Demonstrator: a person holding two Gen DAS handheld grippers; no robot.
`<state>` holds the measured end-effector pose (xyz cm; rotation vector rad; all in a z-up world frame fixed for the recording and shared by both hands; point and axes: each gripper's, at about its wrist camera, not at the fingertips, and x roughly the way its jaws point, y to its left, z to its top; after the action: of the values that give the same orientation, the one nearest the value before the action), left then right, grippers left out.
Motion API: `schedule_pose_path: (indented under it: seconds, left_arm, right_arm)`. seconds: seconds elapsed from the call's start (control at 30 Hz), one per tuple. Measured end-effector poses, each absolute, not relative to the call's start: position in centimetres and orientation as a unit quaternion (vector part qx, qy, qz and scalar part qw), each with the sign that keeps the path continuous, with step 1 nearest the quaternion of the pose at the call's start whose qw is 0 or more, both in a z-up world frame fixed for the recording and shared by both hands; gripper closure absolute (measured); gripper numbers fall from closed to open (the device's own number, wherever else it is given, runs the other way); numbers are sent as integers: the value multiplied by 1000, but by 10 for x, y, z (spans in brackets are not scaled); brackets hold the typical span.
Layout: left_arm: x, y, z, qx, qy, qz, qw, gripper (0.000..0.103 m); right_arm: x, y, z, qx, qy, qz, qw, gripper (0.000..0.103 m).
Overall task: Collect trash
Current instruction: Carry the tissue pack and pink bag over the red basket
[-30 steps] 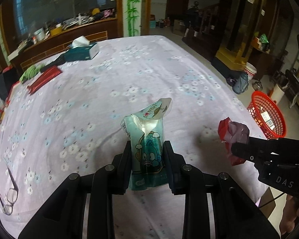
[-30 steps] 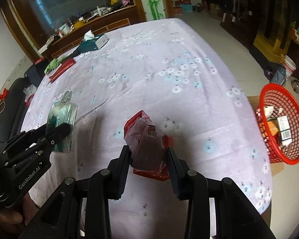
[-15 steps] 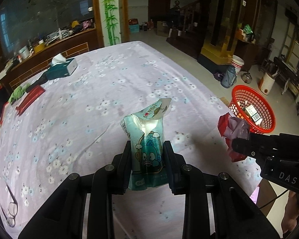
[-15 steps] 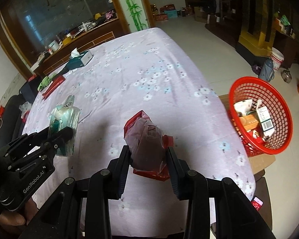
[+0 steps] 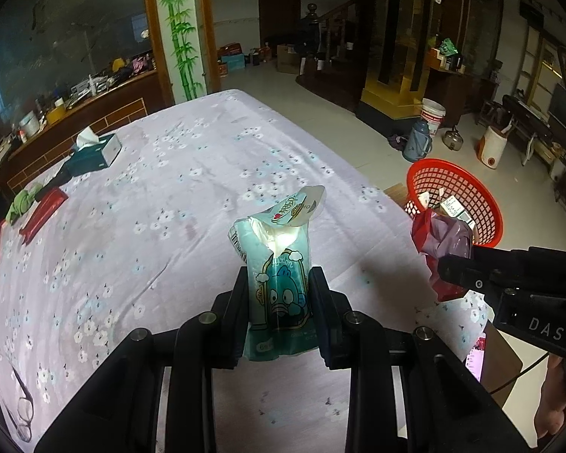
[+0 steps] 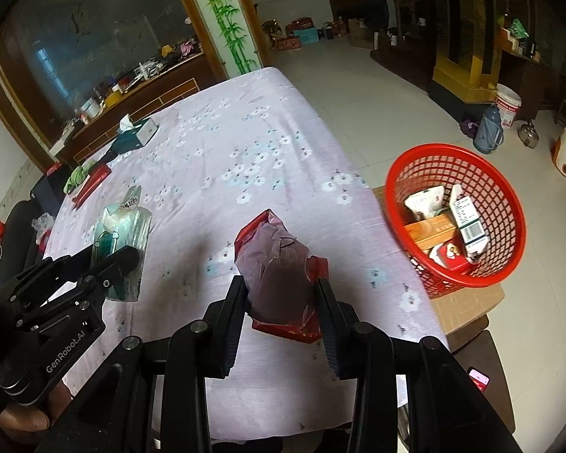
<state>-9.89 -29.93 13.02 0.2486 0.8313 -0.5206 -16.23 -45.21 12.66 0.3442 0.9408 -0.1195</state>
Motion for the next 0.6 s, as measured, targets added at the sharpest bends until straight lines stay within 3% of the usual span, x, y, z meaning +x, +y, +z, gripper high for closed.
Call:
schedule_pose_path:
  seconds: [0.6]
  left_arm:
    - [-112,-384,139,150,378,-301,863,75]
  right_arm:
    - [-196,-536,137,197,424,-111,877,64]
